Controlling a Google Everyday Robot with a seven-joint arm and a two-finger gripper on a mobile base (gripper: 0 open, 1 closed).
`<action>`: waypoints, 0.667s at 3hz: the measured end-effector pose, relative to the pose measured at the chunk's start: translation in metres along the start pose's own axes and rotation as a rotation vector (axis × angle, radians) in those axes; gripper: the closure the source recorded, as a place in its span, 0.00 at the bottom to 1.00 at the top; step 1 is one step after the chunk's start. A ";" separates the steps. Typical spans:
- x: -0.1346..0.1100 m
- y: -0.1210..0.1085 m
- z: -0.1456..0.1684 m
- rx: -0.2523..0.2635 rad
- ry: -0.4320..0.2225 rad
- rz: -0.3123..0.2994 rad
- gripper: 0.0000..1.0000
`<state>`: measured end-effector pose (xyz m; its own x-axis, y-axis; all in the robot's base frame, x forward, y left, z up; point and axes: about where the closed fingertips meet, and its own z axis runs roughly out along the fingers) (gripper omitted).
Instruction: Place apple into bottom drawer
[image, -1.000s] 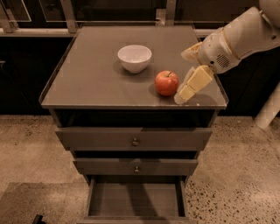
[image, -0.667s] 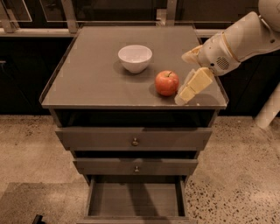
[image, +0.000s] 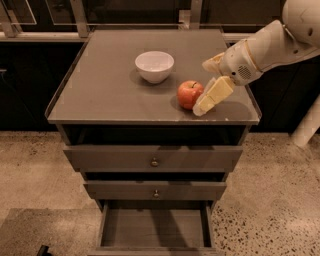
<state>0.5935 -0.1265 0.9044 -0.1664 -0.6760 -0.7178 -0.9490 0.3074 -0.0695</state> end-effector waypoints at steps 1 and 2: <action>0.000 -0.014 0.025 -0.024 -0.022 0.014 0.00; 0.007 -0.020 0.049 -0.047 -0.017 0.035 0.00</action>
Offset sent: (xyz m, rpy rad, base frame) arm 0.0442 0.0295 -0.0595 0.0389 0.0823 0.0055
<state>0.6247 -0.1044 0.8671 -0.1958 -0.6537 -0.7309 -0.9541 0.2991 -0.0119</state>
